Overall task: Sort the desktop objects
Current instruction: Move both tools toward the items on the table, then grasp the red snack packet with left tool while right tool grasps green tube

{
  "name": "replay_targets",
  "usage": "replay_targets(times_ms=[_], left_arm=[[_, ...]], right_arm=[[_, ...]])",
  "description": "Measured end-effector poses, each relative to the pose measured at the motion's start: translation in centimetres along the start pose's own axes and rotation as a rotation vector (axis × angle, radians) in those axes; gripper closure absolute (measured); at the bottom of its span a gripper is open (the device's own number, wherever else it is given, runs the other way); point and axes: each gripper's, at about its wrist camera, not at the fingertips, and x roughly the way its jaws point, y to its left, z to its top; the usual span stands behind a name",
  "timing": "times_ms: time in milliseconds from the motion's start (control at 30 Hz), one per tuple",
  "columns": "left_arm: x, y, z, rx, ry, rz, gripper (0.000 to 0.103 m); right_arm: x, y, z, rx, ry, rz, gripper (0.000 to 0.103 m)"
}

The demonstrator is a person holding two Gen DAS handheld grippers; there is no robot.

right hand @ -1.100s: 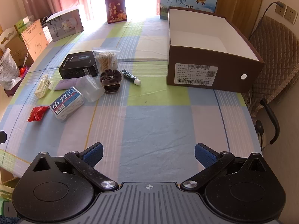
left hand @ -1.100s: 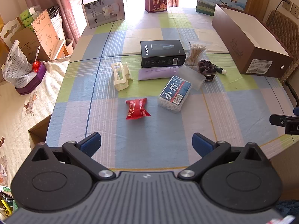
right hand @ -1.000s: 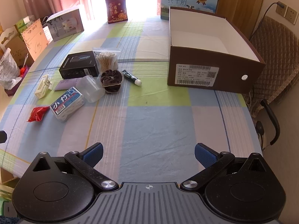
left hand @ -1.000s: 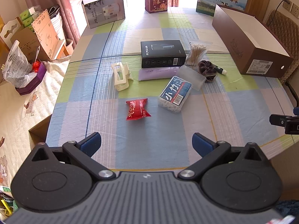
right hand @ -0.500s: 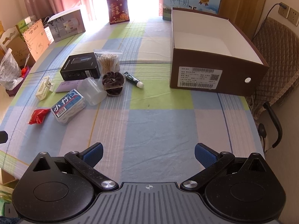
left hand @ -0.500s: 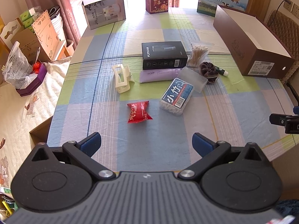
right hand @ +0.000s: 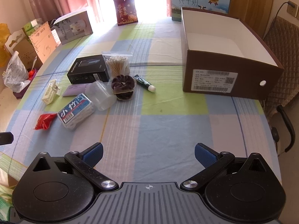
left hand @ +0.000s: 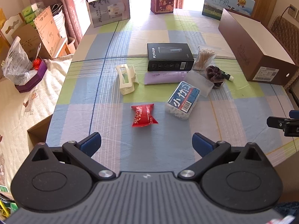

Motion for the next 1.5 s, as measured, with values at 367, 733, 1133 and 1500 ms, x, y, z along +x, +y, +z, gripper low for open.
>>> replay_targets(times_ms=[367,733,1133,1500], left_arm=[[1.3,0.7,0.2,-0.003,-0.042,-0.014,0.001],[4.3,1.6,0.4,-0.023,-0.011,-0.015,0.009],[7.8,1.4,1.6,-0.033,0.026,-0.012,0.028],[10.9,1.0,2.5,-0.025,0.063,0.01,0.047]], right_arm=[[1.6,-0.1,1.4,0.017,-0.034,0.059,0.002],[4.2,-0.7,2.8,-0.004,-0.074,0.084,0.002],[7.2,-1.7,5.2,-0.058,-0.08,0.101,0.002],[9.4,-2.6,6.9,-0.096,-0.059,0.126,0.012]])
